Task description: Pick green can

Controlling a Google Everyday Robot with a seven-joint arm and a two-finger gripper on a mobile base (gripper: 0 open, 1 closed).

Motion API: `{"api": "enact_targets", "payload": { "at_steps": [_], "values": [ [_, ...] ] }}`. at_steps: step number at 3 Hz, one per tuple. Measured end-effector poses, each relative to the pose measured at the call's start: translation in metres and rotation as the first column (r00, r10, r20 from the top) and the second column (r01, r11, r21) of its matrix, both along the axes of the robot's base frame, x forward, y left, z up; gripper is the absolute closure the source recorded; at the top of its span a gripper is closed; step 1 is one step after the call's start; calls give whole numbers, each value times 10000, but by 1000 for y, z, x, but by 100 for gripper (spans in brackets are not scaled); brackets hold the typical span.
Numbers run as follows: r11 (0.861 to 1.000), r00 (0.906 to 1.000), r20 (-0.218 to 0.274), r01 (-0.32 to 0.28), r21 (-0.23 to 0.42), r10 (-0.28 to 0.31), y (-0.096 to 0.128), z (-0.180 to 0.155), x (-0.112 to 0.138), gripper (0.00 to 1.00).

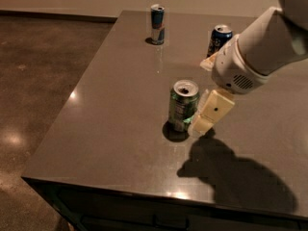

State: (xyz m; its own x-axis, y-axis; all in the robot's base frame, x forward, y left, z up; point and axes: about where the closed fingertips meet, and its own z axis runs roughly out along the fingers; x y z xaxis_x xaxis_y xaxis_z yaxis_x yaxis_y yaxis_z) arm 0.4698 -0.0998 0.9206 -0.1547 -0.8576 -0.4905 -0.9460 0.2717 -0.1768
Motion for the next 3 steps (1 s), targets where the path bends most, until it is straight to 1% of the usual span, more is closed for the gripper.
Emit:
{"api": "enact_targets", "payload": {
  "at_steps": [1,2,3],
  "values": [
    [9996,9999,-162,-42,282,47,7,-10,10,0],
    [9990,9991,-425,-51,439,70,12,-21,16,18],
    [9972,9978,-630,-162,735,209,16,-20,20,48]
  ]
}}
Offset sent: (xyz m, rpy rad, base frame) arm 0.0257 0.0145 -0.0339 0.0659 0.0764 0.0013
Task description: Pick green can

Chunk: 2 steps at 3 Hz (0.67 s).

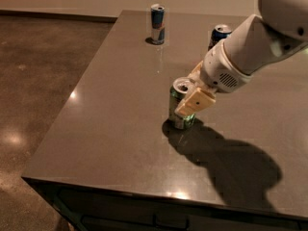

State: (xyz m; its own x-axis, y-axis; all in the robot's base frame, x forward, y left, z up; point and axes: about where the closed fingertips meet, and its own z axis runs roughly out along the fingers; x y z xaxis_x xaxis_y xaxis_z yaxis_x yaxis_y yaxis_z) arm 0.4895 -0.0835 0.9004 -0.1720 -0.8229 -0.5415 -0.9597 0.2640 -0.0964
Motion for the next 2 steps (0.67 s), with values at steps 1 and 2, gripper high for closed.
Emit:
{"api": "enact_targets", "payload": {
  "at_steps": [1,2],
  "values": [
    [9996,9999,5,-155,246,155,3,11,0,79],
    [9984,9993,253,-289,478,277,-1,45,3,100]
  ]
}}
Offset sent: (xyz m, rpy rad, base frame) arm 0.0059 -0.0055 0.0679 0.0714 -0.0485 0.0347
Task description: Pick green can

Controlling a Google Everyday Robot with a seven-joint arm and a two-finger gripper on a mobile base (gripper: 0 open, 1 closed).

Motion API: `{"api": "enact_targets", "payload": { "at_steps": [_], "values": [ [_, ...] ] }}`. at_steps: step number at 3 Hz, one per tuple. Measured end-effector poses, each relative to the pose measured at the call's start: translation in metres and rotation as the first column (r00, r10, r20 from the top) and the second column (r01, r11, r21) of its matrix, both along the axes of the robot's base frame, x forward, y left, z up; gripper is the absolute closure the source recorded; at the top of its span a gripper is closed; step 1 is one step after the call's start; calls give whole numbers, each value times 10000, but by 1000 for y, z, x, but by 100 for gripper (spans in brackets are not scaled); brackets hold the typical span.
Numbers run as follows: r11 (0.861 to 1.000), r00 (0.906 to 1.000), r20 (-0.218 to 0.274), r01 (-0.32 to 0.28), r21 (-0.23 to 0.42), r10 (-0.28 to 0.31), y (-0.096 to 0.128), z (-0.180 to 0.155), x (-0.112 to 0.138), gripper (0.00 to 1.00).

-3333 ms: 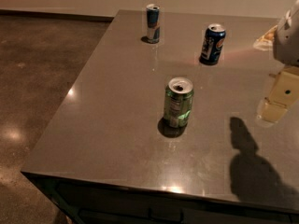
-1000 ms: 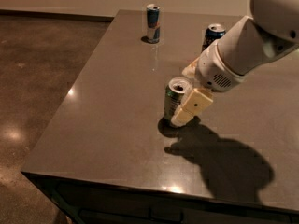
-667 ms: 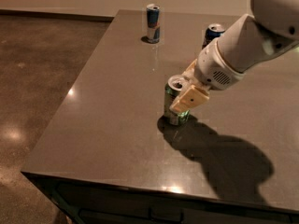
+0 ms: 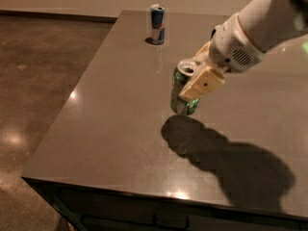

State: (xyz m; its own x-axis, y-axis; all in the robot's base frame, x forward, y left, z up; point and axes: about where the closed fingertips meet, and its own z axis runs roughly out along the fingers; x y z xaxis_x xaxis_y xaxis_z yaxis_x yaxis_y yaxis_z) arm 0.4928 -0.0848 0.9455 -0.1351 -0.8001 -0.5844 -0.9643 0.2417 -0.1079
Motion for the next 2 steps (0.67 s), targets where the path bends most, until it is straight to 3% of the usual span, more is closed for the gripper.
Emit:
{"api": "enact_targets", "payload": {
  "at_steps": [1,2],
  "values": [
    [9997,9995,211,-223,42,222,-9,50,2,100],
    [9997,9994,247,-246,41,245,-9,53,1,100]
  ]
}}
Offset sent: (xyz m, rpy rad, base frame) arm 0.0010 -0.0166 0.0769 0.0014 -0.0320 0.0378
